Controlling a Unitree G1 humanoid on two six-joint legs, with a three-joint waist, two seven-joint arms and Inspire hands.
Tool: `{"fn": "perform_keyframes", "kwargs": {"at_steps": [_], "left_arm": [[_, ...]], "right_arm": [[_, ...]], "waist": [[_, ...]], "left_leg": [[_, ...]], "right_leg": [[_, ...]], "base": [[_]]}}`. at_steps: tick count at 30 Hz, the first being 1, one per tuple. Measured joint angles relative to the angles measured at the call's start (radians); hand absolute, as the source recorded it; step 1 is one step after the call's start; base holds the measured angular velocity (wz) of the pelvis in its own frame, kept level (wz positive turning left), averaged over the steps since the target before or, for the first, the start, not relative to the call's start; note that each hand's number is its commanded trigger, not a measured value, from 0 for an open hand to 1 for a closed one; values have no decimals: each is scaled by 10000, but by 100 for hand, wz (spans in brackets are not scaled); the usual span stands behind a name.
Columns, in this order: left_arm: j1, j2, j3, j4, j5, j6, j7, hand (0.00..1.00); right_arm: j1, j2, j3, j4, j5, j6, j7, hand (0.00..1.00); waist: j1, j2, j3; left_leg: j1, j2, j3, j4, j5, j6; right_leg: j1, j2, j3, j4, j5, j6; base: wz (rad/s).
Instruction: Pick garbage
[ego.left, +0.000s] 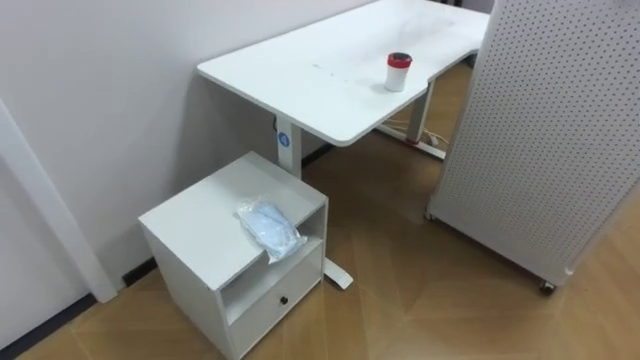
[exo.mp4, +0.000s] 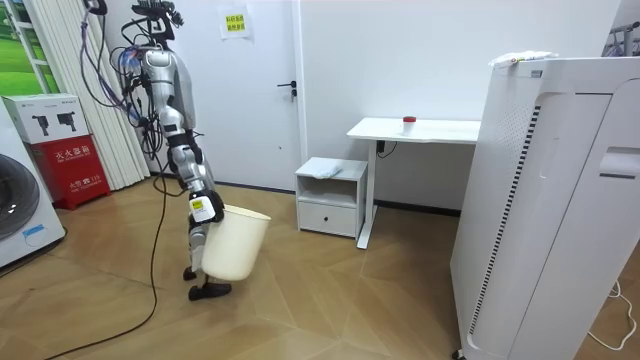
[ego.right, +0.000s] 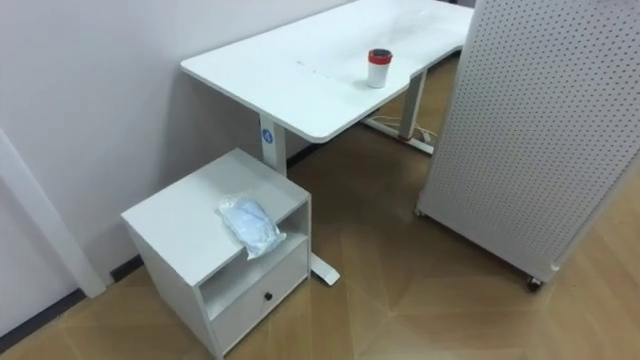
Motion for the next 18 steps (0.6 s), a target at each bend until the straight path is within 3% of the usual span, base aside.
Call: {"fn": "perform_keyframes", "kwargs": {"at_steps": [4,6,8,10,12,13,14,15,16,17,18], "left_arm": [[-85,-6,135,15,184,158,-224,0],[-10,-11,135,16,184,170,-346,0],[17,-14,146,-106,356,172,-445,0],[44,-20,-55,-260,389,223,-451,0],[175,-26,-281,-315,388,263,-449,0],[372,-30,-267,-349,368,274,-433,0],[540,-24,-254,-342,372,322,-417,0],[584,-33,-259,-343,374,324,-419,0],[595,-64,-261,-346,373,300,-420,0],[575,-91,-258,-350,379,210,-423,0],[579,-96,-258,-350,376,138,-425,0]], "right_arm": [[4,-31,5,0,2,-10,22,100],[9,-60,16,-11,13,-10,28,100],[15,-108,15,-21,69,-10,66,100],[105,-139,21,-30,234,8,58,100],[141,-210,18,40,340,108,-30,100],[174,-259,35,107,339,148,-52,100],[215,-296,109,86,335,192,-55,100],[227,-331,193,35,328,207,-57,100],[369,-370,255,-52,220,209,-56,100],[450,-387,240,-85,67,203,-71,100],[449,-388,232,-84,45,196,-93,100]], "waist": [[-20,-95,51],[3,-155,82],[-78,-120,45],[-162,-190,13],[-48,-209,12],[25,-215,11],[86,-232,22],[150,-248,24],[240,-308,-19],[193,-390,-41],[189,-436,-41]], "left_leg": [[-382,91,226,1896,-540,-166],[-684,133,291,2792,-573,-162],[-1807,268,264,4735,-495,-213],[-2717,109,228,4564,-570,-98],[-3612,-72,285,3507,-376,-220],[-3998,-131,262,2325,215,-249],[-4225,-157,267,1522,1161,-237],[-4243,-156,263,1147,1617,-242],[-4210,-180,283,676,2367,-171],[-4105,-349,310,591,2784,182],[-4092,-436,350,644,2848,291]], "right_leg": [[-94,-181,79,1231,-864,-97],[-100,-248,125,1605,-1159,-161],[15,-180,238,1780,-1388,-259],[104,-194,423,1792,-1539,-322],[205,-273,456,1768,-1678,-316],[383,-302,460,1680,-1772,-296],[567,-339,627,1658,-1937,-234],[685,-348,742,1615,-2007,-185],[861,-400,941,1453,-2097,-98],[976,-529,1011,1282,-2198,35],[1030,-618,1057,1203,-2237,108]], "base": [[-7],[-3],[19],[34],[7],[-33],[-37],[-40],[-30],[-25],[-27]]}}
